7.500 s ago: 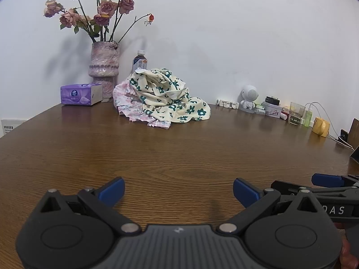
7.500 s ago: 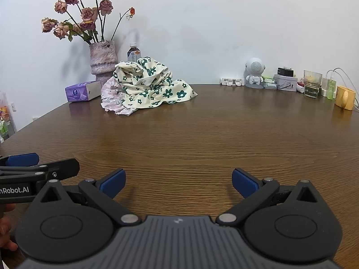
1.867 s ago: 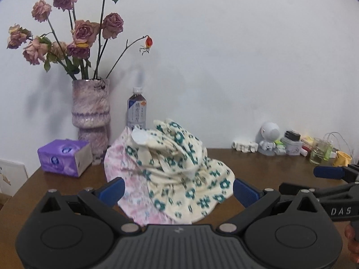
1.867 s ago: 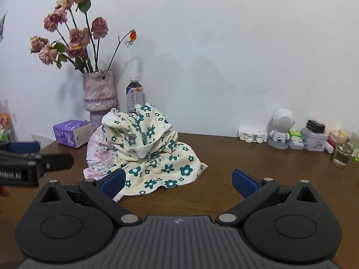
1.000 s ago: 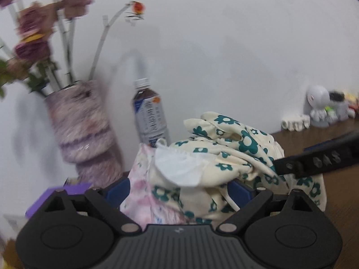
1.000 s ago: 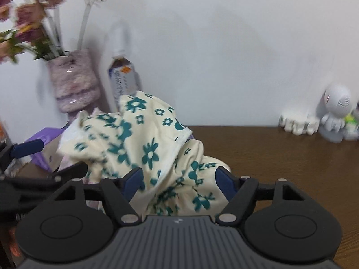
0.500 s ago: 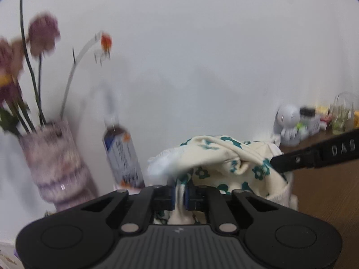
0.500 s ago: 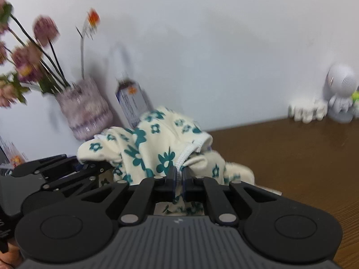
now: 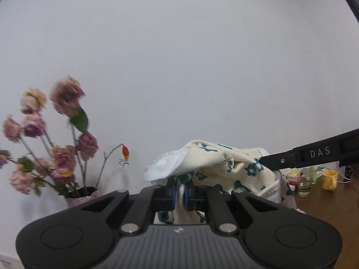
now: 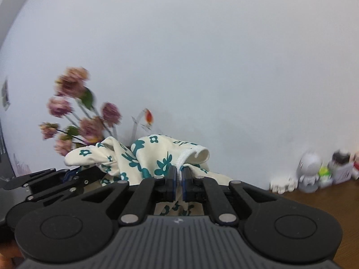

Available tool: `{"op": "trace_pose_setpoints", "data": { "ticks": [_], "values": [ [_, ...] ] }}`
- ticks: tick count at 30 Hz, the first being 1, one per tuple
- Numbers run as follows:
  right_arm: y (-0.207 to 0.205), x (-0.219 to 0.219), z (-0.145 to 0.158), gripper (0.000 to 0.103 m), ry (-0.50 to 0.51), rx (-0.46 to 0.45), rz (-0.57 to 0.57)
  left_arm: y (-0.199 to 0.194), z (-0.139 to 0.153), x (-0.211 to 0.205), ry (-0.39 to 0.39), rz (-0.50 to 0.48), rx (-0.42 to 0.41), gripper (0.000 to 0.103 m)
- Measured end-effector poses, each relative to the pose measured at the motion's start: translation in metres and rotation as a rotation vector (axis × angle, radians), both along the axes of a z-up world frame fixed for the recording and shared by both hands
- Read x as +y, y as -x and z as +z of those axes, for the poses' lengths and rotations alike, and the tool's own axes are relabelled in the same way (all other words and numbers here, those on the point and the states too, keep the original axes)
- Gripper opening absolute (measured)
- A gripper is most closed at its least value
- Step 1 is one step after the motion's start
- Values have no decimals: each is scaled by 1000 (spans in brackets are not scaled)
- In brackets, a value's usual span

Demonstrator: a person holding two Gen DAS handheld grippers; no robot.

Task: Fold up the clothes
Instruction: 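Grasp the cream garment's white hem edge with the left tool while the right tool grasps it too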

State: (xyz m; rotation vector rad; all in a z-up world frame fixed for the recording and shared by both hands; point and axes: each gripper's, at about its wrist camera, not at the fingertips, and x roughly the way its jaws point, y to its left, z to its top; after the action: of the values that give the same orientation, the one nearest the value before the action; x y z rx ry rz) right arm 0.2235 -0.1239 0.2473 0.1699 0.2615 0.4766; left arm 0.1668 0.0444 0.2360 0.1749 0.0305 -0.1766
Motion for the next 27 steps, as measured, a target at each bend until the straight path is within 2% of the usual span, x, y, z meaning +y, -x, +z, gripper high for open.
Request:
{"op": "trace_pose_setpoints", "data": {
  "ticks": [6, 11, 15, 18, 22, 25, 27],
  "values": [
    [58, -23, -47, 4, 33, 109, 52, 83, -49, -7, 69, -33, 145, 6],
    [106, -43, -86, 4, 60, 199, 95, 108, -118, -4, 139, -62, 347, 6],
    [140, -57, -116, 4, 79, 267, 126, 110, -173, 3, 240, -36, 473, 6],
    [138, -53, -130, 4, 76, 285, 122, 111, -191, 7, 257, -15, 499, 6],
    [135, -48, -149, 4, 71, 310, 115, 109, -190, 13, 265, -3, 490, 7],
    [132, -45, -161, 5, 68, 326, 112, 110, -188, 12, 270, 1, 488, 15],
    [128, -45, -161, 11, 51, 339, 121, 112, -186, 14, 291, 9, 477, 30]
  ]
}}
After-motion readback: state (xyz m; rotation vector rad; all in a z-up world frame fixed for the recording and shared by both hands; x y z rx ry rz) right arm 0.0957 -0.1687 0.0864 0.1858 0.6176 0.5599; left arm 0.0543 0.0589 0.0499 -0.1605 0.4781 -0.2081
